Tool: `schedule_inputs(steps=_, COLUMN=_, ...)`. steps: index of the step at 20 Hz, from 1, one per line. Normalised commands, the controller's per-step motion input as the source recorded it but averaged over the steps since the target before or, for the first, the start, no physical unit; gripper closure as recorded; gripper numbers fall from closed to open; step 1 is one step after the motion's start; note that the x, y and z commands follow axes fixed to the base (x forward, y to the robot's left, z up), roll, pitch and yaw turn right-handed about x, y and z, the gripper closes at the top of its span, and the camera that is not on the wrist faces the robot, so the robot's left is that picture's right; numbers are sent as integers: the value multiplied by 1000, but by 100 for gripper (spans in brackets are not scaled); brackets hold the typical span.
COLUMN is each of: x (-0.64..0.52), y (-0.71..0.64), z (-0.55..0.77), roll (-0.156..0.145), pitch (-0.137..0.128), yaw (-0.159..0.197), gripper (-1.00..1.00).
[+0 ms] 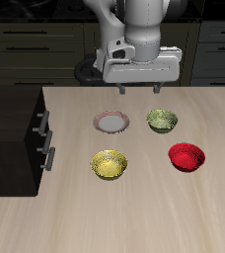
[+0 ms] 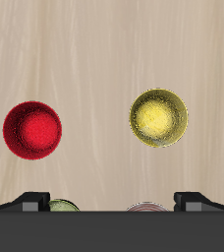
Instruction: Place the yellow bowl on the plate
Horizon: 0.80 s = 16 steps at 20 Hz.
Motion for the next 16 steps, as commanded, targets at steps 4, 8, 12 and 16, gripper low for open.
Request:
schedule_inputs(steps=4, x=171, y=274, z=92, roll=33, pitch=-31, yaw=14, gripper=-100)
schedule_inputs(steps=8, x=226, y=151, z=51, roll=8, pitch=1, yaw=-7, gripper=-100)
schedule_inputs(steps=12, x=230, y=76, z=63, roll=4, pitch=-4, yaw=-2, gripper=-100)
schedule_inputs(steps=16, x=157, y=2, z=-19, roll=-11, pitch=12, yaw=-1, gripper=-100)
